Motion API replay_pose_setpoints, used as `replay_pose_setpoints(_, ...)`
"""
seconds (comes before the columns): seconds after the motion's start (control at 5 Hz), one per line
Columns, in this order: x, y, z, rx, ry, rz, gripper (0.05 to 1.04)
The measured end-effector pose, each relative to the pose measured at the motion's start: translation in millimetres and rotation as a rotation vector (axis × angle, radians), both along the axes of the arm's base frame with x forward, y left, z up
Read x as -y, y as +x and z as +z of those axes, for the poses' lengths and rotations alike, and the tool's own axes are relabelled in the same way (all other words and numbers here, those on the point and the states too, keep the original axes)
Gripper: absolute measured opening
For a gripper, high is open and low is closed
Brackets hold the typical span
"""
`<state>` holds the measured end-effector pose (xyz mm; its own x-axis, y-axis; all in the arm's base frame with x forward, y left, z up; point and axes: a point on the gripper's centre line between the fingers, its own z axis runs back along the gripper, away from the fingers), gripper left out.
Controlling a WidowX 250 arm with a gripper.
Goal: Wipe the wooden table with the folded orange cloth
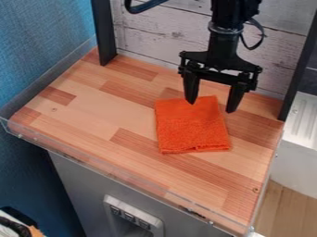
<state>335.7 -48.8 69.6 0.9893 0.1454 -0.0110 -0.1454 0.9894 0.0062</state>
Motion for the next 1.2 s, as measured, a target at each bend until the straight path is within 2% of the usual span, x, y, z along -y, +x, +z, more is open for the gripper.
replay_pose_setpoints(0.2,-5,0,-2.4,0.004,-0.002,0.025,0.95)
replay_pose_setpoints(0.6,-19,5,-8.0,0.042,-0.009,0.073,0.371)
replay_pose_setpoints(0.8,-25,9,-9.6,0.073,-0.012,0.094,0.161)
replay_pose_setpoints(1.0,-28,7,-18.1,0.067,-0.011,0.102,0.067)
replay_pose_setpoints(1.2,-28,4,-26.2,0.047,-0.009,0.108,0.062)
